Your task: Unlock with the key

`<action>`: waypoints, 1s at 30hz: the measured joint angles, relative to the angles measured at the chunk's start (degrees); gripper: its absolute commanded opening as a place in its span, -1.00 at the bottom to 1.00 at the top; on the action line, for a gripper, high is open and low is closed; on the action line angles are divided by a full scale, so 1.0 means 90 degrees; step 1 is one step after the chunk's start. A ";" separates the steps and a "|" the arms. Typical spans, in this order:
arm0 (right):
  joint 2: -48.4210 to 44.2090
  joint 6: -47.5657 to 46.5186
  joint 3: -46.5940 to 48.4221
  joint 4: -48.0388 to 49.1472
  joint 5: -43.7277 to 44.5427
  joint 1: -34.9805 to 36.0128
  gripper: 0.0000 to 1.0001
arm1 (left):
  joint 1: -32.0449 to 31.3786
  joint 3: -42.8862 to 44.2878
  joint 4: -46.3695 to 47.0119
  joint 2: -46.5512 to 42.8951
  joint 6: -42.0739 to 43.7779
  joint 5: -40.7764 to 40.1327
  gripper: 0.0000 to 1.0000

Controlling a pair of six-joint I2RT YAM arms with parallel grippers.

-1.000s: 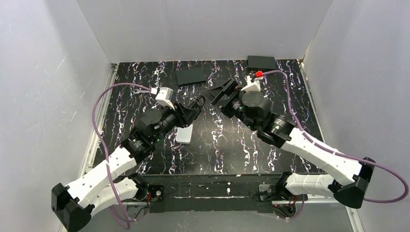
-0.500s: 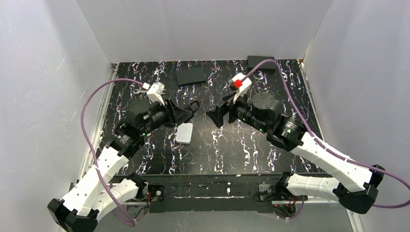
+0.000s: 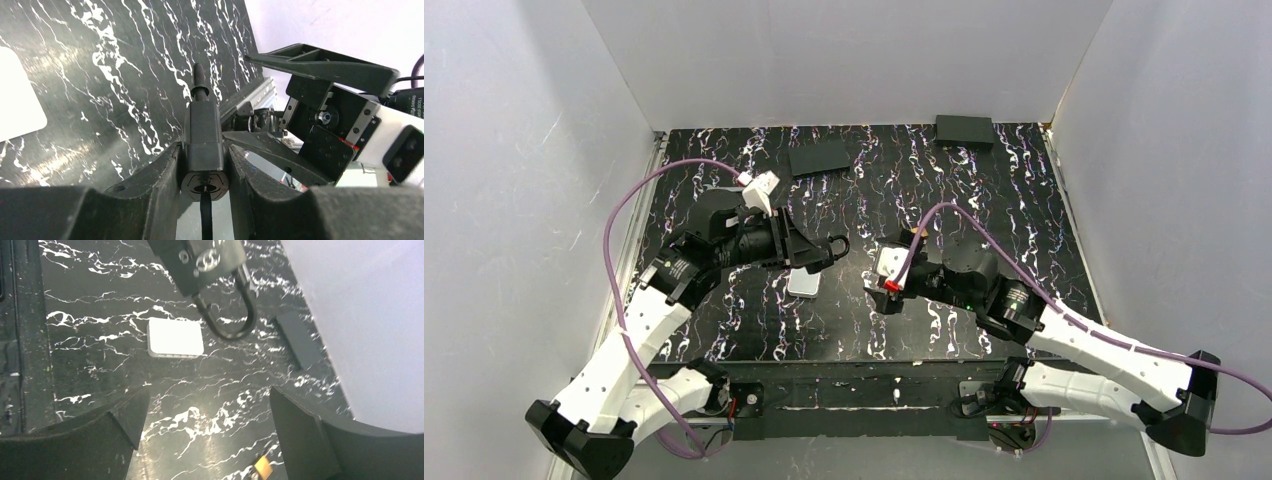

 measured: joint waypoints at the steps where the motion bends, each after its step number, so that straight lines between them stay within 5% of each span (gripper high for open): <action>1: 0.0012 -0.0146 -0.0002 0.0090 -0.0022 0.0056 0.96 | 0.0002 0.0027 -0.0053 0.0036 -0.0029 0.0056 -1.00; 7: 0.0260 -0.1107 -0.0002 0.0770 -0.0012 0.0580 0.93 | 0.0015 0.0155 -0.0097 0.0308 -0.0408 0.0571 -1.00; 19: 0.0981 -0.2038 -0.0002 0.1435 0.0321 0.0736 0.49 | 0.0017 0.0158 -0.0078 0.0340 -0.0680 0.0884 -1.00; 30: 0.1093 -0.2319 0.0002 0.1766 0.0491 0.0729 -0.42 | 0.0017 0.0158 -0.0209 0.0330 -0.0714 0.0988 -1.00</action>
